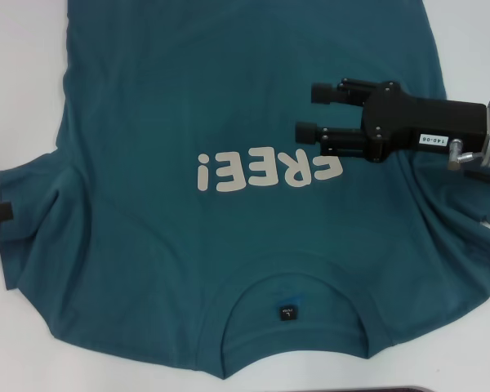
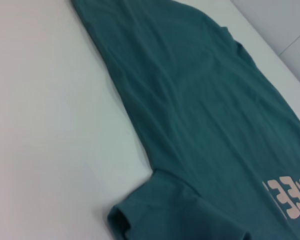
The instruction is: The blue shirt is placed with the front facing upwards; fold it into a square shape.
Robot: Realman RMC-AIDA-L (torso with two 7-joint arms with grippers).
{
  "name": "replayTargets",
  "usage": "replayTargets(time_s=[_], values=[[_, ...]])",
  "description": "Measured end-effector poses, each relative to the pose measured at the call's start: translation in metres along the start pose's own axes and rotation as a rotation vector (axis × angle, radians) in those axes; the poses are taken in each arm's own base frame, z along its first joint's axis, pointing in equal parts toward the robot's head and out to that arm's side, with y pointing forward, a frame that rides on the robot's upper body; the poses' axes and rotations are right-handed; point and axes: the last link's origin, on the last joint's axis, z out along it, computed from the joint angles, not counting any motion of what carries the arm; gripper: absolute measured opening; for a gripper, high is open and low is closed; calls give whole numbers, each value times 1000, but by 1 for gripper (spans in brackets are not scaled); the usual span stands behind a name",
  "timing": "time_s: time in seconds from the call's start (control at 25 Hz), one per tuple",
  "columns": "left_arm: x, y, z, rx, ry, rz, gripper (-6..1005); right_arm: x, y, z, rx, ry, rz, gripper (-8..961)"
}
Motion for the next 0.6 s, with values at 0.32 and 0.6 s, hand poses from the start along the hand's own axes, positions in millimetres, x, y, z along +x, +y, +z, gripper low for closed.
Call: replayTargets(time_s=[0.32,0.6], values=[[-7,0,3,5,-35,-5,875,0,0,0,0,0,8,824],[-10,6,12,-10,-54,5,875,0,0,0,0,0,8,824]])
